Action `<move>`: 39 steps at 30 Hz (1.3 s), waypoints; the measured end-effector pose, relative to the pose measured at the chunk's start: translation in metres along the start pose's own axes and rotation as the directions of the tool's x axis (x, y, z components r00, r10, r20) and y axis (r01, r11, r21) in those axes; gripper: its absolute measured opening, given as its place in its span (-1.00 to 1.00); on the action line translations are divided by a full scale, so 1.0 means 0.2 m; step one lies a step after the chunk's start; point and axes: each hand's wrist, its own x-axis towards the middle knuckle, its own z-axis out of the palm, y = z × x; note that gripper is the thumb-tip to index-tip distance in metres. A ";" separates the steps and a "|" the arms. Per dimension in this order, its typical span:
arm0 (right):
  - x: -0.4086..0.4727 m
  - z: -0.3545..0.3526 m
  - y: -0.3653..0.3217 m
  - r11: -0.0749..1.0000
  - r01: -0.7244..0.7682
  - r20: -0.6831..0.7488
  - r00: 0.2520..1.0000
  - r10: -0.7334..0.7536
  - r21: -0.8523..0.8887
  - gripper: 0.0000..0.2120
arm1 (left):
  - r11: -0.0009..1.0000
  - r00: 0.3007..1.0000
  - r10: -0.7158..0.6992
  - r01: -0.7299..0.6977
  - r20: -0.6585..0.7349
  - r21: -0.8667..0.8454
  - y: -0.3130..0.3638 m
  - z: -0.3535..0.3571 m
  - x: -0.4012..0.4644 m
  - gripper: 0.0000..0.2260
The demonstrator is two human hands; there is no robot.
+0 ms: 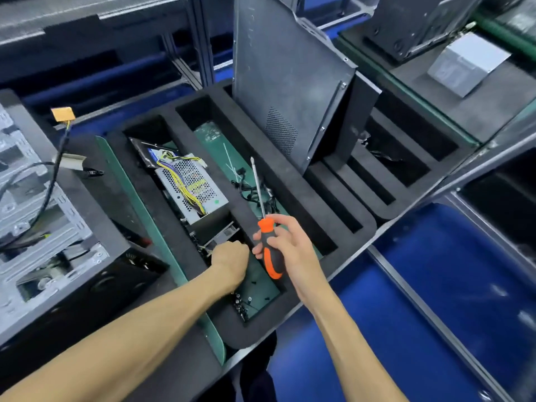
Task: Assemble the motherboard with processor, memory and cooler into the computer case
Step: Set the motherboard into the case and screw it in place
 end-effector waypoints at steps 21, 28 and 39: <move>0.11 -0.05 0.01 0.999 -0.031 0.016 0.999 0.031 -0.009 -0.68 | 0.978 0.998 -0.011 -0.003 -0.069 -0.211 -0.12 -0.01 0.04 -0.91; 0.09 0.01 0.00 0.998 -0.055 0.012 0.998 0.055 -0.002 -0.68 | 0.932 0.996 0.068 -0.043 0.057 -0.360 -0.22 -0.04 0.02 -0.68; 0.06 0.02 0.04 0.998 -0.058 -0.009 0.998 0.058 -0.016 -0.72 | 0.964 0.965 0.250 -0.241 0.076 -0.115 -0.03 0.09 -0.14 -0.75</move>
